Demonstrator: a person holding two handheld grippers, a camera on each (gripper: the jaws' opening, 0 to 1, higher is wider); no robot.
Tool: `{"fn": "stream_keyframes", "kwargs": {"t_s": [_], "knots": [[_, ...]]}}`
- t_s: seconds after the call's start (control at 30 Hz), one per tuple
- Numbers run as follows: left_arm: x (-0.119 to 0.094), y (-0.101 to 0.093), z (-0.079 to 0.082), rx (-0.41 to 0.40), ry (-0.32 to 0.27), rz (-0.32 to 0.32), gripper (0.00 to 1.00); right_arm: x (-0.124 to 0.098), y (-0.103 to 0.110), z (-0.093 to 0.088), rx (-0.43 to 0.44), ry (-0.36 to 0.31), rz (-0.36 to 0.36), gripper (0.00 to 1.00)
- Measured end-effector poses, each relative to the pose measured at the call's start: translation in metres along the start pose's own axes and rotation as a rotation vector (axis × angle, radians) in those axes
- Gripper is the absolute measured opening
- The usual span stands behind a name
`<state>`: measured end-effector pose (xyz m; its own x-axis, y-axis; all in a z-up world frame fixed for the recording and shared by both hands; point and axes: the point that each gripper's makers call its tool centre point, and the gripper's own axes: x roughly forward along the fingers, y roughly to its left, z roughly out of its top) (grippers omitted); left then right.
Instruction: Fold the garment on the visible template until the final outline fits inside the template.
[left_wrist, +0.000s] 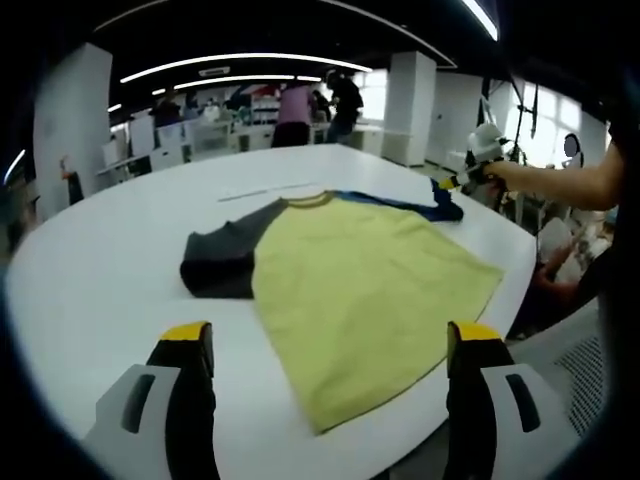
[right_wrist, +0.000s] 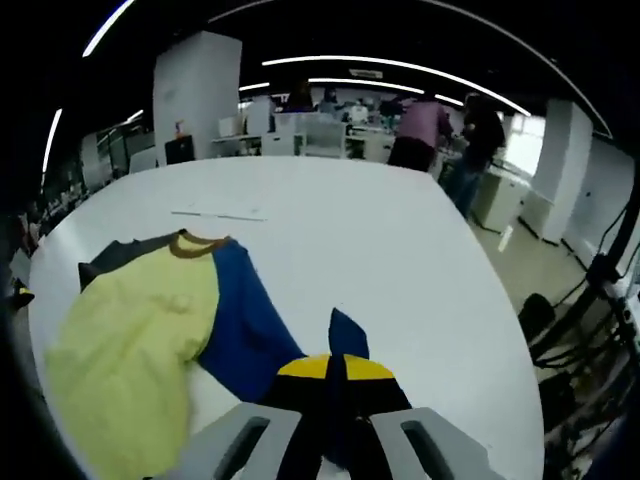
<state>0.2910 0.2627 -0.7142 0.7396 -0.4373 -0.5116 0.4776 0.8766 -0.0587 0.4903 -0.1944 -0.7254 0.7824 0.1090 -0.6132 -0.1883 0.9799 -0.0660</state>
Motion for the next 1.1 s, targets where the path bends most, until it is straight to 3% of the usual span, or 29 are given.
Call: {"fn": "stream_keyframes", "kwargs": {"t_s": [0.13, 0.23, 0.5, 0.7, 0.9, 1.1], "knots": [[0.001, 0.002, 0.004, -0.001, -0.017, 0.010, 0.93, -0.016, -0.020, 0.001, 0.022, -0.009, -0.052, 0.00], [0.001, 0.003, 0.007, -0.003, -0.029, 0.012, 0.94, -0.019, -0.059, -0.005, 0.048, -0.012, -0.110, 0.00], [0.003, 0.002, 0.007, 0.010, -0.022, 0.008, 0.94, -0.028, -0.097, -0.016, 0.108, 0.005, -0.200, 0.00], [0.003, 0.002, 0.005, 0.011, -0.015, 0.011, 0.94, -0.025, -0.134, -0.046, 0.229, 0.044, -0.241, 0.00], [0.003, 0.001, 0.005, 0.014, -0.010, 0.014, 0.95, -0.023, -0.130, -0.073, 0.286, 0.091, -0.240, 0.00], [0.003, 0.000, 0.005, 0.021, -0.004, 0.012, 0.95, -0.020, -0.130, -0.086, 0.332, 0.111, -0.240, 0.00]]}}
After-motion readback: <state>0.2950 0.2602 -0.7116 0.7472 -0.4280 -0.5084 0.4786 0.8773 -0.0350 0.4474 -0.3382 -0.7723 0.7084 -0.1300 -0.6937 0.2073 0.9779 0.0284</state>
